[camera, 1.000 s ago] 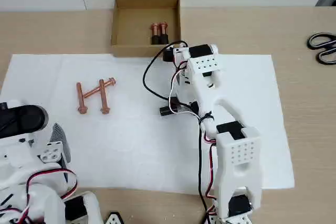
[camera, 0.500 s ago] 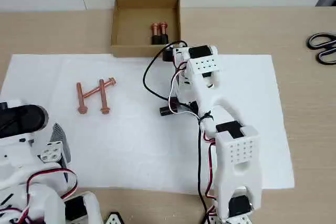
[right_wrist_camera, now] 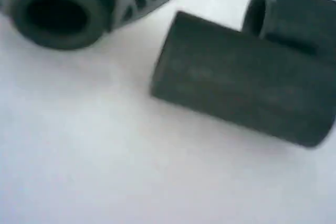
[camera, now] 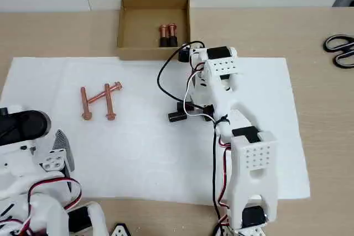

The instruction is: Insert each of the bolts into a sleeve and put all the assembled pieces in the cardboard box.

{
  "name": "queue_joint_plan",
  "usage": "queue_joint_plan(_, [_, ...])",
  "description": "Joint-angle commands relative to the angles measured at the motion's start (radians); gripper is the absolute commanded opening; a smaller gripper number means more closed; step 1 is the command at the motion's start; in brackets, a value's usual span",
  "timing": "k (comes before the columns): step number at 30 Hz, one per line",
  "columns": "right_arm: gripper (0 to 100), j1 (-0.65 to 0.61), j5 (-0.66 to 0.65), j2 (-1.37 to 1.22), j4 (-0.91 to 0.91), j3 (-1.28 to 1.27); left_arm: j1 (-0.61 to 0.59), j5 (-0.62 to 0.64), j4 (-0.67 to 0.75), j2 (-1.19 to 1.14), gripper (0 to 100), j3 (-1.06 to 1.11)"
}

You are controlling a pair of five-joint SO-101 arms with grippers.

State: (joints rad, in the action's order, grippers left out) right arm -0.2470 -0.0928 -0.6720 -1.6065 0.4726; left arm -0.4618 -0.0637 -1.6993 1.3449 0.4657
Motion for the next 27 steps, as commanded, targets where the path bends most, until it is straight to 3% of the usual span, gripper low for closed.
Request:
queue_joint_plan(1, [0.2, 0.039, -0.008, 0.105, -0.061, 0.049, 0.002, 0.000, 0.025, -0.109, 16, -0.010])
queue_joint_plan(11, [0.3, 0.025, 0.000, 0.354, -0.068, 0.048, 0.011, 0.000, 0.023, -0.694, 16, -0.349])
queue_joint_plan(20, [0.3, 0.025, -0.003, 0.364, -0.064, 0.025, 0.201, -0.008, 0.021, -1.238, 16, -0.579])
queue_joint_plan(27, [0.3, 0.027, -0.005, 0.364, -0.061, 0.000, 0.265, -0.229, 0.020, -1.530, 16, -0.763])
